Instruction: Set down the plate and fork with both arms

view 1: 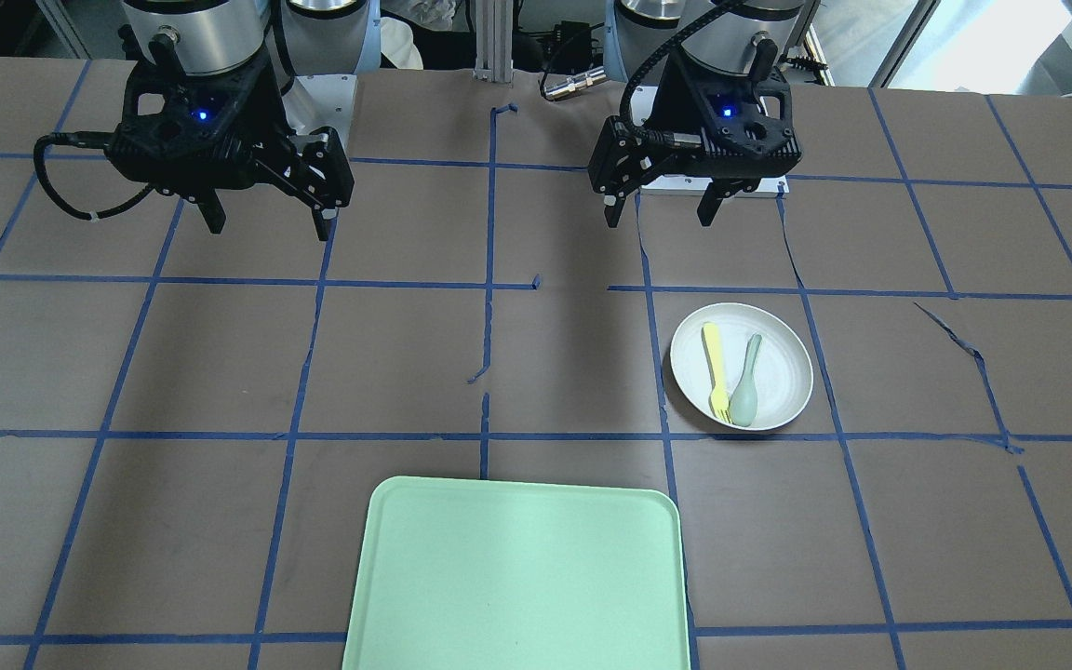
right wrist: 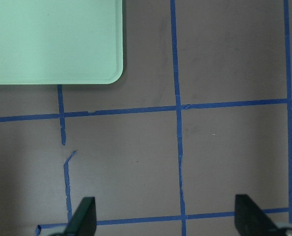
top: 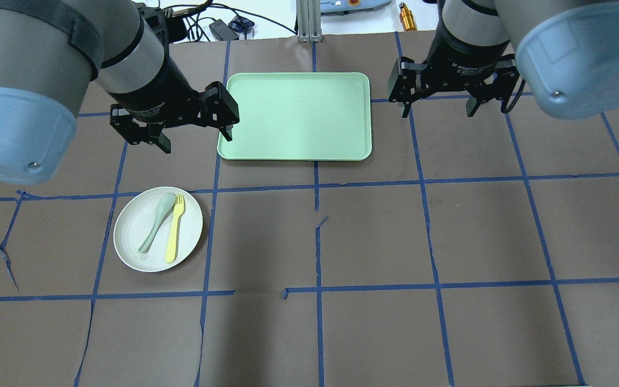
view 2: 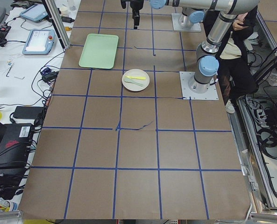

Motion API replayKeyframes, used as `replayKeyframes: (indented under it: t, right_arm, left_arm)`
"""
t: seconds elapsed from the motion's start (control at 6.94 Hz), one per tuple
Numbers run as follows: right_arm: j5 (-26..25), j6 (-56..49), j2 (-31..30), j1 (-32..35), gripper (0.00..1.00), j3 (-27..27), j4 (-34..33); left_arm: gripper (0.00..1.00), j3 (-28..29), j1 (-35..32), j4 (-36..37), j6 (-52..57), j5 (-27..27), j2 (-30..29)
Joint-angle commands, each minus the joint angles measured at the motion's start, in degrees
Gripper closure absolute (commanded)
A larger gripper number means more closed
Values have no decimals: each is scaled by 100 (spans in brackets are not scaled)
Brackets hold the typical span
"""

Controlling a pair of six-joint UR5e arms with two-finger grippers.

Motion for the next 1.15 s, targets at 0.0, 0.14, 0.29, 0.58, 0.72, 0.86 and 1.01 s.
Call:
replayKeyframes:
  t: [0.0,0.14,0.29,0.58,0.72,0.86,1.01]
  right_arm:
    - [-9,-14,11,4,0,-3,7]
    - [-9,-6,2,4,0,-3,16]
    - [-17,-14,2,4,0,-11,16]
    - [-17,-23,11,4,0,-12,-2]
    - [-17,-23,20,-5,0,-12,-2]
    - [-17,-15,20,-5,0,-12,7]
    - [-17,-14,20,-5,0,-12,7]
  left_arm:
    - [0,0,-3,7,221,266,-38]
    - [0,8,-3,-2,310,303,-47]
    - [0,8,-3,7,511,330,-39]
    - [0,8,-3,7,531,391,-48]
    - [0,8,-3,7,531,391,-48]
    - [0,8,-3,16,531,391,-48]
    - [0,8,-3,16,531,383,-39]
